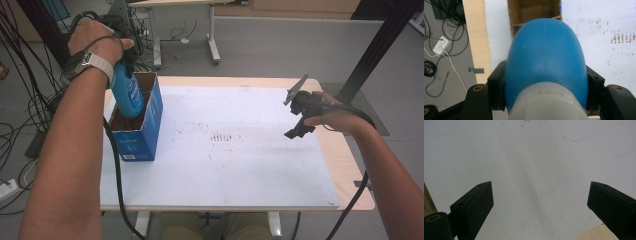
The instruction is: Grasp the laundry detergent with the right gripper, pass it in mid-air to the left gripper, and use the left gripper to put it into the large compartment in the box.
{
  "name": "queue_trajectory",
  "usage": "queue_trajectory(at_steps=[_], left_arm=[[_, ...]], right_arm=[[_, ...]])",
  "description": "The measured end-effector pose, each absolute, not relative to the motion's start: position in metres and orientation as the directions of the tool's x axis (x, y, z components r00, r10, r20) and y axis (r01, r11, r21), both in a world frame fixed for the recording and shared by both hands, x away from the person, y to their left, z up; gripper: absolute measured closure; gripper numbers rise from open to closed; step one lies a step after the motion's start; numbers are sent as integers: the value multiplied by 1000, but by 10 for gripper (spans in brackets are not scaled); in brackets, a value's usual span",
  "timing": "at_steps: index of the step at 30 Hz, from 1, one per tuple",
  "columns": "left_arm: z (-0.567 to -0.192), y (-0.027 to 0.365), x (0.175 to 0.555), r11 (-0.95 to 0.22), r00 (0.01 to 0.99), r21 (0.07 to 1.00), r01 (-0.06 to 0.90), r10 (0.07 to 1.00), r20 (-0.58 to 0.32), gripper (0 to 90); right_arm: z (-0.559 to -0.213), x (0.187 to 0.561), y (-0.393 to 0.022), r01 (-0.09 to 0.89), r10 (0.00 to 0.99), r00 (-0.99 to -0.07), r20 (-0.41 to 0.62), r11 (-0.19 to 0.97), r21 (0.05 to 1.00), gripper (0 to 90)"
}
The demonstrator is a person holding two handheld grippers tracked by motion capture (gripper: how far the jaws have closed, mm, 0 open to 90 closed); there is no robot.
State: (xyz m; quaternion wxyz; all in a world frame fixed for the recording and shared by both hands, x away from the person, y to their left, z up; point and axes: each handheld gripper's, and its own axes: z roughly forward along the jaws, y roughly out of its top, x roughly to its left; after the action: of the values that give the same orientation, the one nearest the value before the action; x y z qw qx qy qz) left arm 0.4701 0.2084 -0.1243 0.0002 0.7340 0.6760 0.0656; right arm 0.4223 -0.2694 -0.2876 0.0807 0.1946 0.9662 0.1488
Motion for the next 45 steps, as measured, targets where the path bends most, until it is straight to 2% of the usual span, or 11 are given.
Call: queue_trajectory(at_steps=[45], left_arm=[[-206, 218, 478, -74, 67, 80, 994, 993, 93, 376]], right_arm=[[-304, 422, -275, 386, 428, -901, -71, 866, 317, 64]])
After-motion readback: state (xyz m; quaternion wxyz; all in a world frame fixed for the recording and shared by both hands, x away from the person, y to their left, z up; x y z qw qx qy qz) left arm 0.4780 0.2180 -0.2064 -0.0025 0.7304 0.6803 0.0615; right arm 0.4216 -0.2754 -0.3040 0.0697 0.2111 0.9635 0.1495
